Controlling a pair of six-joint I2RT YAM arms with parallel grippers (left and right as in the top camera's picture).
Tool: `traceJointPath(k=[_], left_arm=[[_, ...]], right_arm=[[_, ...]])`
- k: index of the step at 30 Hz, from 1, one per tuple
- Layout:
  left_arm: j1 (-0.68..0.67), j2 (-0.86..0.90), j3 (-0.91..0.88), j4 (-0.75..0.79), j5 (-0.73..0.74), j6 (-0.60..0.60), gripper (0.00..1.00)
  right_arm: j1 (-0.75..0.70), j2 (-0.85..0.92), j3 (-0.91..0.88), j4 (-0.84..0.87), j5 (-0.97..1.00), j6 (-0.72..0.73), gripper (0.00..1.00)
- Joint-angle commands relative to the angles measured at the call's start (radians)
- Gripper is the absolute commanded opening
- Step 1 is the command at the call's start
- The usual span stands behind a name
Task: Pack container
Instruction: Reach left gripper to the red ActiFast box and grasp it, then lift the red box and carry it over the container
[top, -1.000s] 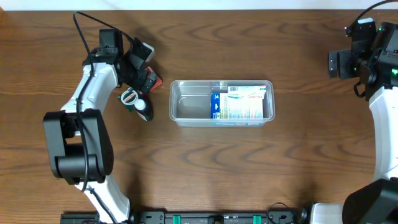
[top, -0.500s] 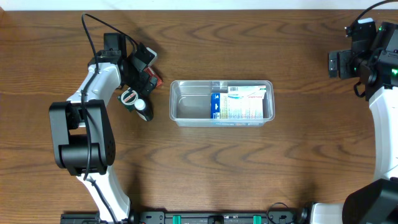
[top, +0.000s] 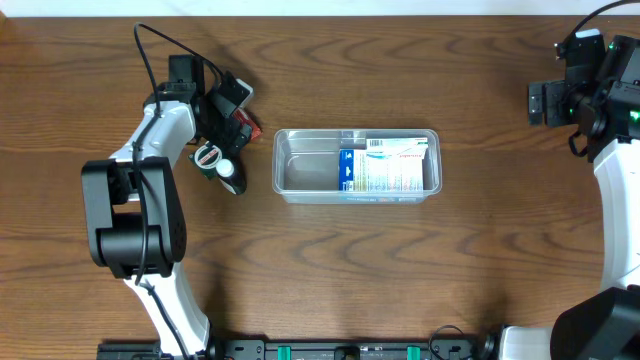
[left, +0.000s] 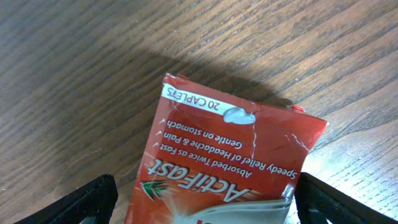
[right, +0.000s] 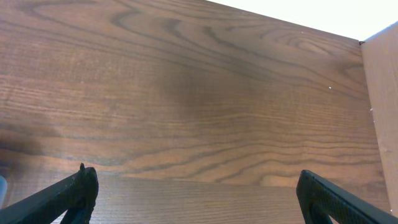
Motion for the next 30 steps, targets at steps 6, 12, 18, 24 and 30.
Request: traceJointPath(k=[6,12,18,24,30], left_arm=[[0.003,0.014,0.011,-0.003,-0.001,-0.001,0.78],[-0.005,0.014,0.011,-0.003,0.006,-0.083,0.64],[-0.006,0.011,0.012,0.004,0.006,-0.126,0.42],[-0.006,-0.043,0.012,0.015,0.006,-0.151,0.42],[-0.006,-0.102,0.012,0.014,0.005,-0.15,0.42]], right_arm=[[-0.005,0.008,0.006,0.0,-0.001,0.013,0.99],[-0.005,0.008,0.006,0.0,-0.001,0.013,0.99],[-0.005,0.008,0.006,0.0,-0.001,0.013,0.99],[-0.005,0.008,0.006,0.0,-0.001,0.013,0.99],[-0.005,0.008,0.006,0.0,-0.001,0.013,0.99]])
